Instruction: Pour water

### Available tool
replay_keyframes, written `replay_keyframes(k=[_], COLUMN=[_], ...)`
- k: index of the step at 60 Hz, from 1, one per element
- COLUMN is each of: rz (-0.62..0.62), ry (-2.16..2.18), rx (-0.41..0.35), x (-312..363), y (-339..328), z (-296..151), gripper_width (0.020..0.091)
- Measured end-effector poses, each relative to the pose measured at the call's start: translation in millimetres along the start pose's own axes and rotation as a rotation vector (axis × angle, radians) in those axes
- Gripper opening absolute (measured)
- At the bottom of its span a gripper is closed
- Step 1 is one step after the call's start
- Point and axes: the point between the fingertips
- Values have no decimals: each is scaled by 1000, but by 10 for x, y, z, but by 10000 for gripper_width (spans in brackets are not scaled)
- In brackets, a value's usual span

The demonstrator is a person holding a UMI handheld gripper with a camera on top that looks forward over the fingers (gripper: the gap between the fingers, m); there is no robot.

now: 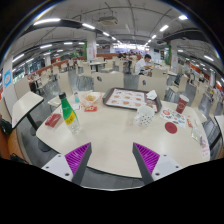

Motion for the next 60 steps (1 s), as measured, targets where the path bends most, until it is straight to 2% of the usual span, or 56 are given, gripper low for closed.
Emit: replay_keyframes(k=[9,17,24,30,42,53,57,60], rz=[-19,-92,-96,-96,-51,71,100,120], ry=[25,8,23,14,-20,52,75,35], rx=[-9,-68,-77,-120,-246,-328,-371,-411], x=[176,562,888,1255,1835,1838,1811,1840], y=[53,139,289,484,1175,1846,1980,2040], z=[45,46,107,18,-431,-936,-1155,-1295], gripper_width=[846,847,846,846,843,843,804,669])
Point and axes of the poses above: the point between the fingertips, and its own axes, seen from behind it with the camera up: x to the left, z down, y forward, the way the camera looks, and after that the axes turned 8 degrees about x, right-handed
